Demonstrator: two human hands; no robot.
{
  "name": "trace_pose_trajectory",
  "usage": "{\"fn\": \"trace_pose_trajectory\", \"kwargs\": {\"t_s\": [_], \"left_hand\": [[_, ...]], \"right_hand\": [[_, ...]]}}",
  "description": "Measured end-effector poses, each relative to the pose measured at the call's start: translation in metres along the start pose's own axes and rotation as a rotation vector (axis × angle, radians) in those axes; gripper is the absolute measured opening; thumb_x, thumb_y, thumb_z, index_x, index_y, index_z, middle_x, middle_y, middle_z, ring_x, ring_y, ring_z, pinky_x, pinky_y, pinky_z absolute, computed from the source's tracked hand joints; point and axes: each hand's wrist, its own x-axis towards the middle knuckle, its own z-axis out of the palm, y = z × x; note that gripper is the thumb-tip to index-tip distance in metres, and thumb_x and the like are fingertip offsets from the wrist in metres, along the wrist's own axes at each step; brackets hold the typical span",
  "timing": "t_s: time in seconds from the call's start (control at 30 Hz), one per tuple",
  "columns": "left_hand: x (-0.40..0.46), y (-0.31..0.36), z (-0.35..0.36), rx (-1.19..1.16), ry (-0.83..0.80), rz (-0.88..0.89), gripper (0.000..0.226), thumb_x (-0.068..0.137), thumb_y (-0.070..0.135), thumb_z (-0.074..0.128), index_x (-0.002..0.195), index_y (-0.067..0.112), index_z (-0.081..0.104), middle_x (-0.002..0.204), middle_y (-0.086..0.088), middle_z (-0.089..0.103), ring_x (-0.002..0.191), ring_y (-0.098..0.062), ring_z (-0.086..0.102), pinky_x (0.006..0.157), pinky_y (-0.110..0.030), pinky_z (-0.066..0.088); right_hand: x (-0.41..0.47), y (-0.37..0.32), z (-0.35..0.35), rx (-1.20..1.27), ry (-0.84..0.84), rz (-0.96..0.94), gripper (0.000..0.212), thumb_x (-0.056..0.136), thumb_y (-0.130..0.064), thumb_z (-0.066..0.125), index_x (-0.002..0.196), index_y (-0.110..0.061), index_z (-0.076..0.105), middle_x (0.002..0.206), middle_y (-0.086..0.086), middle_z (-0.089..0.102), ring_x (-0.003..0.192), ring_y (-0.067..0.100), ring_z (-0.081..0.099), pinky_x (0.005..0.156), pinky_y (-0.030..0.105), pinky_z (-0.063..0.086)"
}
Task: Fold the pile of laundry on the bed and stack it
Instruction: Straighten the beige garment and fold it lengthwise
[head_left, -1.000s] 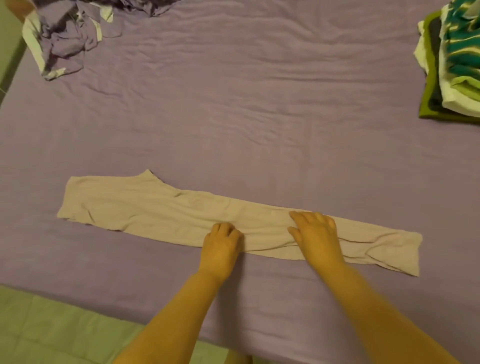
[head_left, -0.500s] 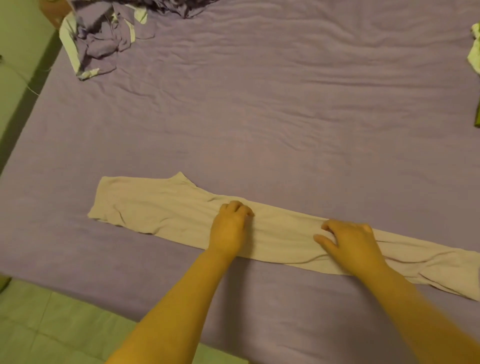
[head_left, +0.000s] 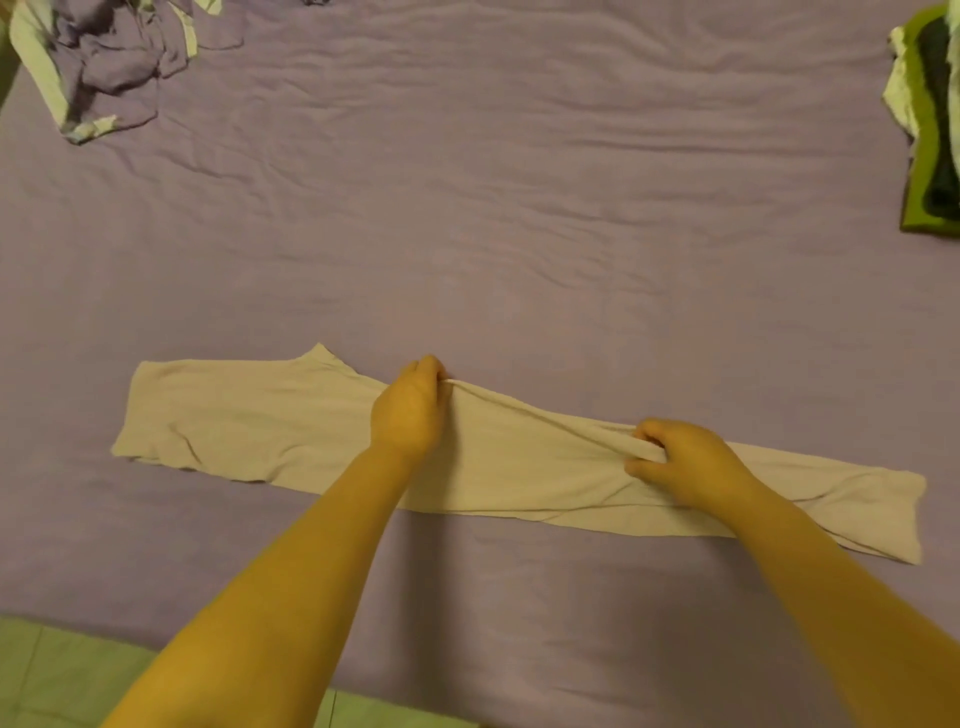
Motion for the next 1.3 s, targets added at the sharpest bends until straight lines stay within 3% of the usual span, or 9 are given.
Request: {"fn": "trace_pose_trajectory", "kwargs": {"t_s": [0.13,0.3,0.4,0.47,0.63,0.8,0.93,1.17,1.3], "left_hand": [[-0.011,0.022,0.011,-0.053,0.100,0.018,0.012,0.095,0.008,0.048,0.104,0.002,0.053,0.117,-0.017,0.047,0.074,-0.036,0.055,0.062,-0.047,0.048],[-0.055,0.077,0.041,-0.017,0.045,0.414,0.010,0.079,0.002,0.069,0.076,0.001,0.059,0.080,-0.017,0.056,0.071,-0.035,0.055,0.053,-0.043,0.047],[-0.069,0.104,0.067,0.045,-0.001,0.670,0.016,0.078,0.009,0.073,0.093,0.007,0.070,0.101,-0.016,0.066,0.099,-0.039,0.061,0.080,-0.044,0.054],[-0.073,0.113,0.082,0.142,-0.169,0.593,0.037,0.093,0.019,0.057,0.130,0.019,0.056,0.146,-0.014,0.041,0.138,-0.039,0.030,0.113,-0.050,0.026],[-0.072,0.115,0.093,0.400,-0.370,0.514,0.067,0.098,0.030,0.048,0.152,0.033,0.008,0.160,-0.008,-0.014,0.145,-0.035,-0.015,0.116,-0.054,-0.007],[-0.081,0.127,0.082,0.282,-0.103,0.592,0.042,0.068,0.011,0.082,0.108,0.009,0.068,0.124,-0.021,0.059,0.117,-0.044,0.053,0.085,-0.050,0.050],[-0.086,0.138,0.079,0.281,-0.060,0.576,0.037,0.042,0.011,0.094,0.070,0.020,0.071,0.071,0.001,0.065,0.060,-0.022,0.062,0.050,-0.028,0.044],[-0.095,0.143,0.088,0.069,-0.140,0.461,0.004,0.083,0.007,0.071,0.087,0.007,0.070,0.079,-0.011,0.066,0.068,-0.034,0.059,0.056,-0.038,0.049],[-0.095,0.149,0.092,0.116,-0.153,0.457,0.025,0.088,0.010,0.064,0.113,0.008,0.068,0.093,-0.015,0.064,0.081,-0.037,0.058,0.067,-0.039,0.050]], "right_hand": [[-0.004,0.007,-0.009,-0.075,-0.093,0.027,0.029,0.085,-0.049,0.061,0.101,-0.025,0.055,0.092,-0.011,0.051,0.093,0.017,0.054,0.074,0.027,0.036],[-0.012,0.016,-0.018,-0.012,-0.130,0.043,0.031,0.099,-0.039,0.040,0.081,-0.019,0.055,0.079,-0.003,0.058,0.085,0.022,0.056,0.073,0.029,0.032],[-0.008,0.021,-0.019,-0.145,-0.059,0.012,0.024,0.099,-0.035,0.043,0.103,-0.019,0.061,0.100,0.000,0.065,0.099,0.025,0.057,0.079,0.030,0.036],[-0.006,0.029,-0.017,-0.188,0.085,0.005,0.019,0.096,-0.038,0.049,0.100,-0.022,0.058,0.095,-0.001,0.062,0.099,0.025,0.056,0.080,0.032,0.033],[-0.023,0.057,-0.016,-0.035,0.444,-0.017,0.016,0.086,-0.024,0.067,0.096,-0.014,0.059,0.098,0.003,0.059,0.098,0.027,0.052,0.082,0.036,0.034],[-0.070,0.101,-0.002,-0.074,0.413,0.070,0.027,0.083,-0.017,0.072,0.107,-0.008,0.065,0.114,0.012,0.062,0.109,0.034,0.054,0.090,0.043,0.041],[-0.100,0.132,0.005,-0.024,0.549,0.227,0.033,0.084,-0.013,0.071,0.115,-0.004,0.066,0.132,0.018,0.055,0.128,0.040,0.043,0.103,0.052,0.035],[-0.108,0.147,-0.008,0.436,0.680,0.518,0.052,0.093,-0.020,0.059,0.141,-0.007,0.041,0.128,0.016,0.056,0.112,0.032,0.053,0.095,0.046,0.044],[-0.102,0.151,-0.012,0.401,0.680,0.568,0.058,0.091,-0.023,0.062,0.141,-0.003,0.040,0.137,0.019,0.047,0.126,0.035,0.042,0.103,0.050,0.036]]}}
